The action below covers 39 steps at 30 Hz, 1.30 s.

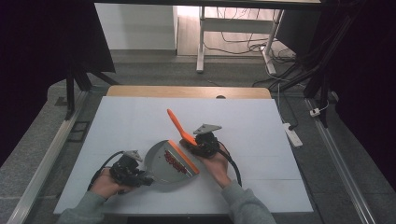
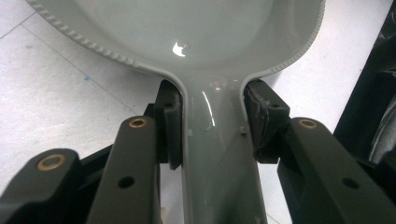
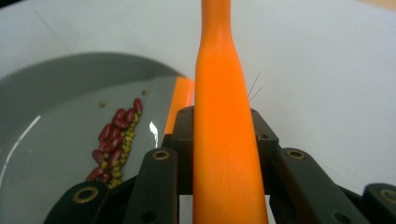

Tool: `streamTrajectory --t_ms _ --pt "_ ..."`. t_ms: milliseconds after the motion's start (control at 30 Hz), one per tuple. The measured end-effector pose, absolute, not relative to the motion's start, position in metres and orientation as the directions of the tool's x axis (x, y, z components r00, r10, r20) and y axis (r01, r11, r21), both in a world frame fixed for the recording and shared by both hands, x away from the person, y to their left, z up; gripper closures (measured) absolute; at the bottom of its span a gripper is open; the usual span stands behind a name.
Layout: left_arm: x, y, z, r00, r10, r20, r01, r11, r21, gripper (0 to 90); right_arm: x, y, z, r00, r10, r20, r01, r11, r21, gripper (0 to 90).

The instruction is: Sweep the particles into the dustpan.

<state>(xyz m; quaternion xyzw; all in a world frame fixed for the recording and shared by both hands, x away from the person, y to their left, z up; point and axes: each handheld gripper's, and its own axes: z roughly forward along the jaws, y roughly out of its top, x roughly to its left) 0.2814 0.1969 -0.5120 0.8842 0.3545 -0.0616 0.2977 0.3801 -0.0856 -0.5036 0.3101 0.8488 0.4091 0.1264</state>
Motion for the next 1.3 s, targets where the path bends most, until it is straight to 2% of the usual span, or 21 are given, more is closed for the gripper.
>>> streamTrajectory --t_ms 267,333,400,500,800,1300 --pt "0.281 0.197 -0.512 0.742 0.59 -0.318 0.663 -0.573 0.482 61.4 0.367 -0.067 -0.508 -0.804 0.594 0.021 0.391 0.503 0.771 70.8" --pt "0.281 0.197 -0.512 0.742 0.591 -0.318 0.663 -0.572 0.483 61.4 0.366 -0.067 -0.506 -0.811 0.583 0.046 0.391 0.483 0.784 70.9" --pt "0.281 0.197 -0.512 0.741 0.591 -0.319 0.664 -0.571 0.484 61.4 0.366 -0.067 -0.504 -0.818 0.564 0.116 0.42 0.447 0.789 70.9" --pt "0.281 0.197 -0.512 0.741 0.592 -0.317 0.663 -0.57 0.486 61.4 0.364 -0.066 -0.499 -0.826 0.556 0.092 0.396 0.456 0.797 70.9" --pt "0.28 0.198 -0.513 0.737 0.598 -0.316 0.665 -0.554 0.501 61.5 0.369 -0.09 -0.475 -0.8 0.594 0.087 0.376 0.382 0.844 70.9" --pt "0.278 0.2 -0.512 0.738 0.605 -0.3 0.655 -0.535 0.533 61.5 0.373 -0.112 -0.471 -0.788 0.61 0.081 0.38 0.379 0.844 70.8"
